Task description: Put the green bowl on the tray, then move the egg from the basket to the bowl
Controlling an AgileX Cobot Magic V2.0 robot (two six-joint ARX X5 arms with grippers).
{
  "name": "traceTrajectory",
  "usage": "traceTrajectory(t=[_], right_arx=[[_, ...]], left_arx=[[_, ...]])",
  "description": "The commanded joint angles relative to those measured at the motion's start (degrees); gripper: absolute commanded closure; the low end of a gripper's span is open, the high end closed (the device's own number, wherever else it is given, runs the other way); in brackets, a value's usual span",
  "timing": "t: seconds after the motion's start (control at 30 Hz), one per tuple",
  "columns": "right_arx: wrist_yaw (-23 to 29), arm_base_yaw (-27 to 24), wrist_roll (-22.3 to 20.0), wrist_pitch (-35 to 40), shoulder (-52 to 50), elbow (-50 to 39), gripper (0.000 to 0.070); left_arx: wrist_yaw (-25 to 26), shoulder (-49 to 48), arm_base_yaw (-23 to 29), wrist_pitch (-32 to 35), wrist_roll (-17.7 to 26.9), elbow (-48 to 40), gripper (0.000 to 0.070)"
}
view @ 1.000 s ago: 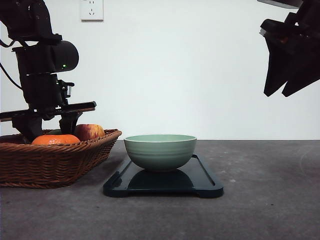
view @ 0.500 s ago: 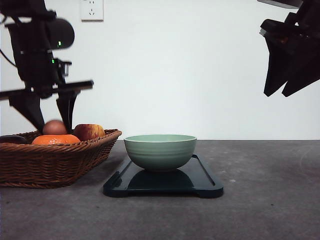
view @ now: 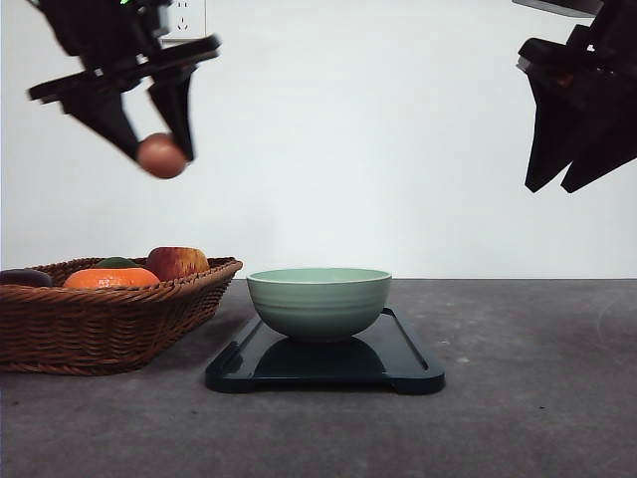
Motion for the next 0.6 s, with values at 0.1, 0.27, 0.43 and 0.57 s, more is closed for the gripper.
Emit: traceTrajectory(t=[0.1, 0.27, 0.43, 0.57], right_arx=[[0.0, 0.3, 0.2, 0.5, 0.5, 0.3, 0.0448], [0.0, 0.3, 0.2, 0.5, 0.5, 0.3, 0.0448], [0.0, 0.3, 0.2, 0.5, 0.5, 0.3, 0.0448], [0.0, 0.3, 0.1, 0.5, 0.5, 0.3, 0.0448]], left_arx=[[0.8, 0.3, -3.9, 3.1, 0.6, 1.5, 0.0513], [0.8, 0.4, -6.9, 6.5, -0.3, 1.5, 0.0501], [0.8, 1.4, -8.3, 7.5, -1.6, 1.5, 0.0424], [0.8, 3.5, -8.8, 8.7, -2.6, 1.5, 0.0432]])
